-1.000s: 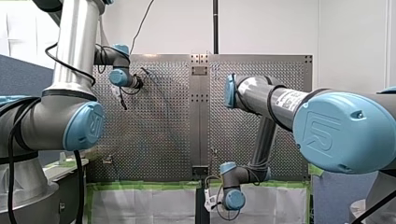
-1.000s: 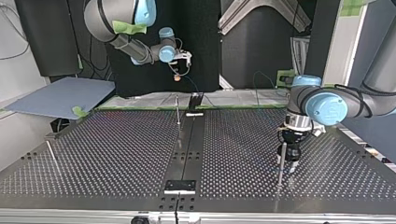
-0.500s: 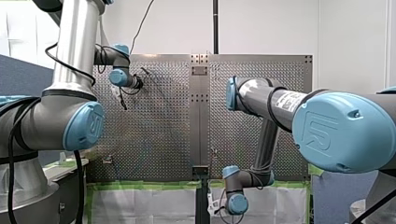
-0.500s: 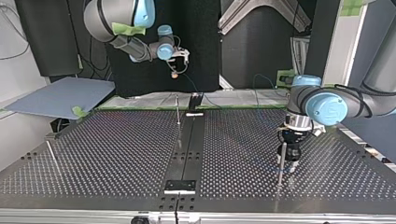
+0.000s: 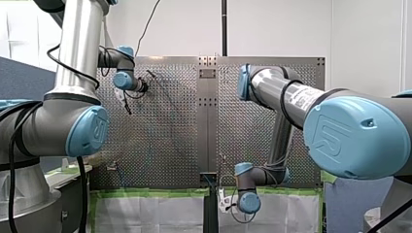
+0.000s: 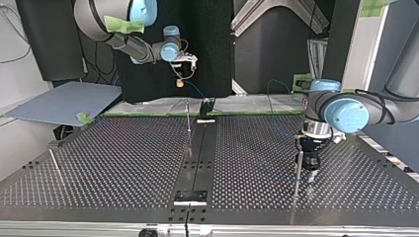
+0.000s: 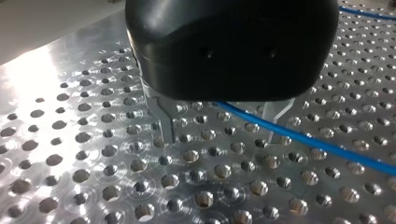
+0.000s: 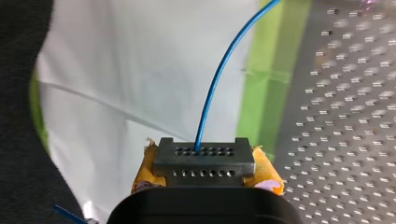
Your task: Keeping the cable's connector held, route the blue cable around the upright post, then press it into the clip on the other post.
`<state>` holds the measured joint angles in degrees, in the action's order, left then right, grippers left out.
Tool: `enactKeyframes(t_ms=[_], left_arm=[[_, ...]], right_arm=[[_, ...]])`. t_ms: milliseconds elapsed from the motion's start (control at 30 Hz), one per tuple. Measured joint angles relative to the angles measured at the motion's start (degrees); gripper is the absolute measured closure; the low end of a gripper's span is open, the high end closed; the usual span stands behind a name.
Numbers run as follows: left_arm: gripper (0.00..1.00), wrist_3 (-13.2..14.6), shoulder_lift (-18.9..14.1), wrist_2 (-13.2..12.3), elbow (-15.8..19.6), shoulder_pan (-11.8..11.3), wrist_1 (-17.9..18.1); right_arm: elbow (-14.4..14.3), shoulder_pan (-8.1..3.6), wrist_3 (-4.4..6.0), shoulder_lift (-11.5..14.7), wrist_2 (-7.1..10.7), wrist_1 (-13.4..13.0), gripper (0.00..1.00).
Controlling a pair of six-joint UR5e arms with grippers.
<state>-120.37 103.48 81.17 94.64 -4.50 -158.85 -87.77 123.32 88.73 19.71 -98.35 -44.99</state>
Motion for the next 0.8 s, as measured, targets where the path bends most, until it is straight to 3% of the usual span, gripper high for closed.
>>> enactKeyframes(t_ms=[300,800], left_arm=[[0.09,-0.2,0.0,0.9,0.0,-0.1,-0.4],[0.09,-1.6,0.0,2.3,0.0,-0.1,-1.7]], right_arm=[[-4.7,-0.29,-0.39,4.7,-0.18,-4.4,1.00],[-12.5,-0.70,-0.98,12.5,0.44,-7.5,1.00]])
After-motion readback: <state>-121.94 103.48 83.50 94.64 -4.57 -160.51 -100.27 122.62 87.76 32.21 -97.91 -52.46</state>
